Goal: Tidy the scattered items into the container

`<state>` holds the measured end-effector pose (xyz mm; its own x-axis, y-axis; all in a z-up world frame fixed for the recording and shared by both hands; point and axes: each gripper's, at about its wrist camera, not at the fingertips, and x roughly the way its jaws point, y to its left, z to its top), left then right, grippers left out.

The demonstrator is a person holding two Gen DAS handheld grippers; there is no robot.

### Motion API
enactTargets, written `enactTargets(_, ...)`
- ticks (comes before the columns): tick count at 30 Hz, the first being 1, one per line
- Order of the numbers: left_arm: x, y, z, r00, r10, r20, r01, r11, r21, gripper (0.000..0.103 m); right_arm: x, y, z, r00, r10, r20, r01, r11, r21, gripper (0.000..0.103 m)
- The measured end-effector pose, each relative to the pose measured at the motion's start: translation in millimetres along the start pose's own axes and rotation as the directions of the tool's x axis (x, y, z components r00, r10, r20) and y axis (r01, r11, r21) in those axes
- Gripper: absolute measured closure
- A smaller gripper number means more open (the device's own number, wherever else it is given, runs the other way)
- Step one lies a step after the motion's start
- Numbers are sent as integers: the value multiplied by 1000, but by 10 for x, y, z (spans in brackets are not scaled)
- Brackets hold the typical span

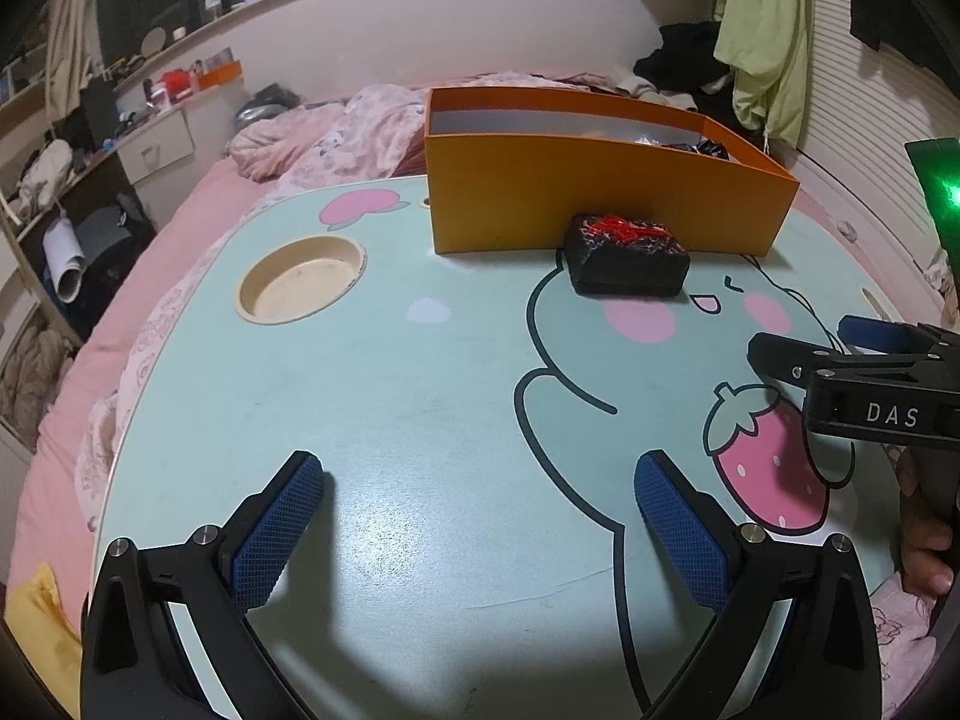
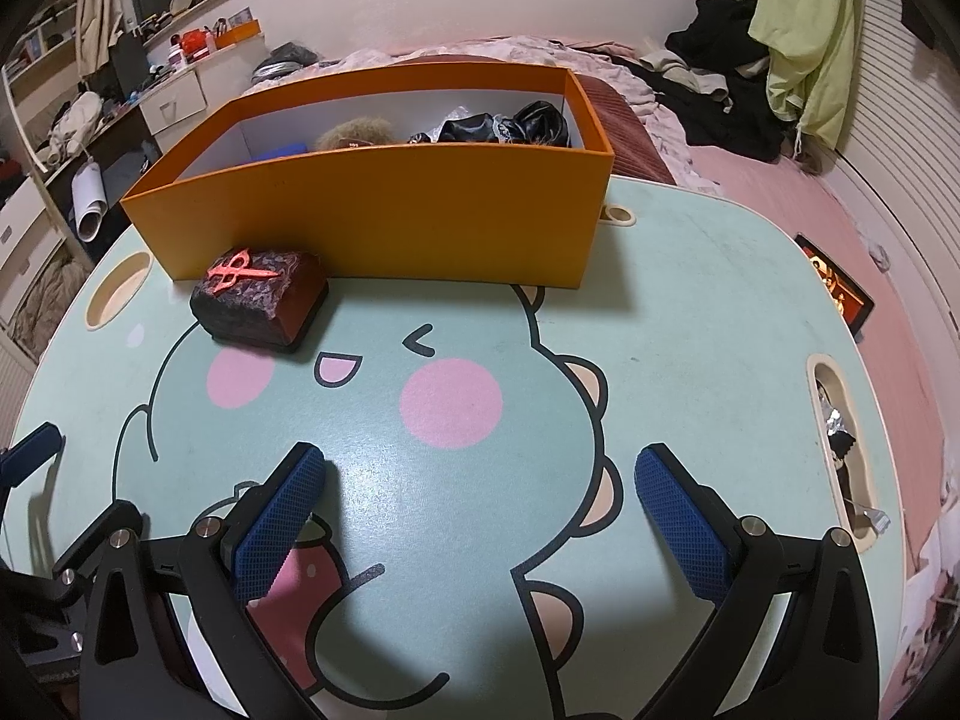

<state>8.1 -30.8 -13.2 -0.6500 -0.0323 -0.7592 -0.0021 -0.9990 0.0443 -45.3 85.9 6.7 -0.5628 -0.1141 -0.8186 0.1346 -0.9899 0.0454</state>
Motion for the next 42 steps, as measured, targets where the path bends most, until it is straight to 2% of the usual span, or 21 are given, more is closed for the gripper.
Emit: enactTargets(42,-14,-39,9,1000,-12,8,12,1000,4,0,-15,42,10,1000,-3,4,3,1000,3,0)
